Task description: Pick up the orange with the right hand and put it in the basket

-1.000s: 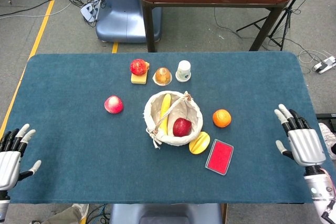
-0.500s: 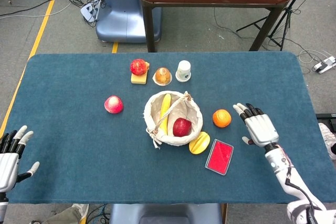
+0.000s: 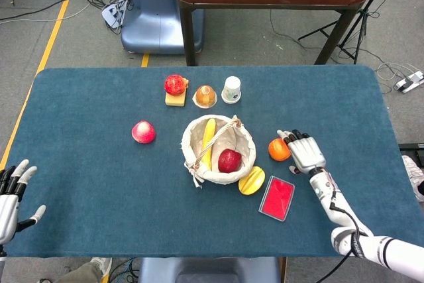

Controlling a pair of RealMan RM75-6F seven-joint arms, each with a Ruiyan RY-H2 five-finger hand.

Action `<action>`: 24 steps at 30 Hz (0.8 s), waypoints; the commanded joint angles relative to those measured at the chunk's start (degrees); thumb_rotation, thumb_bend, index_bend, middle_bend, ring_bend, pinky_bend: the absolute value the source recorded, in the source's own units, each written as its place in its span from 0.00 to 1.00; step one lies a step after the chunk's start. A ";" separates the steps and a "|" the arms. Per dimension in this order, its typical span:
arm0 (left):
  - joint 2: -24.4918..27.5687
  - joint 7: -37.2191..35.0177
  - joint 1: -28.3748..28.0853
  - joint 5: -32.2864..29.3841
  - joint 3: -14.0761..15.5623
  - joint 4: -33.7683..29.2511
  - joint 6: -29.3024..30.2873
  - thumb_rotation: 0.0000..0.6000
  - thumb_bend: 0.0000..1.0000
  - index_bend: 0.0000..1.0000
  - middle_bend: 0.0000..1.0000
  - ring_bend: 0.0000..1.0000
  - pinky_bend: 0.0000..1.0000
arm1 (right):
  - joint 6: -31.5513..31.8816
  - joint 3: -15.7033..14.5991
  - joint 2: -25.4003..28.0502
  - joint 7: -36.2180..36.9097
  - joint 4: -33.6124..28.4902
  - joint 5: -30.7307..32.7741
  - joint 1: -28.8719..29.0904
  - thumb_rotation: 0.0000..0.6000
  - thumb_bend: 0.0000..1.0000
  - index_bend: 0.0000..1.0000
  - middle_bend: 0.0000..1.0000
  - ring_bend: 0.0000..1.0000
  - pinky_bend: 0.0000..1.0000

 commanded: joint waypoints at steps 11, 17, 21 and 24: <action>0.10 -0.75 0.09 -0.04 -0.17 0.39 0.08 1.00 0.26 0.14 0.00 0.00 0.00 | 0.78 -0.62 -3.97 1.87 4.73 -0.43 2.42 1.00 0.29 0.37 0.33 0.29 0.44; 0.12 -0.96 -0.03 0.25 -0.18 0.51 -0.02 1.00 0.26 0.14 0.00 0.00 0.00 | 6.24 -0.95 1.55 7.10 -3.31 -6.14 -0.30 1.00 0.30 0.43 0.38 0.37 0.52; -0.01 -0.81 -0.11 0.64 -0.15 0.36 0.06 1.00 0.26 0.14 0.00 0.00 0.00 | 10.90 -0.94 6.65 9.81 -10.94 -10.15 -2.55 1.00 0.30 0.43 0.39 0.37 0.52; 0.05 -0.76 0.03 0.93 -0.04 0.17 0.34 1.00 0.26 0.14 0.00 0.00 0.00 | 12.90 -0.88 9.86 10.90 -15.54 -12.37 -3.47 1.00 0.30 0.43 0.39 0.38 0.53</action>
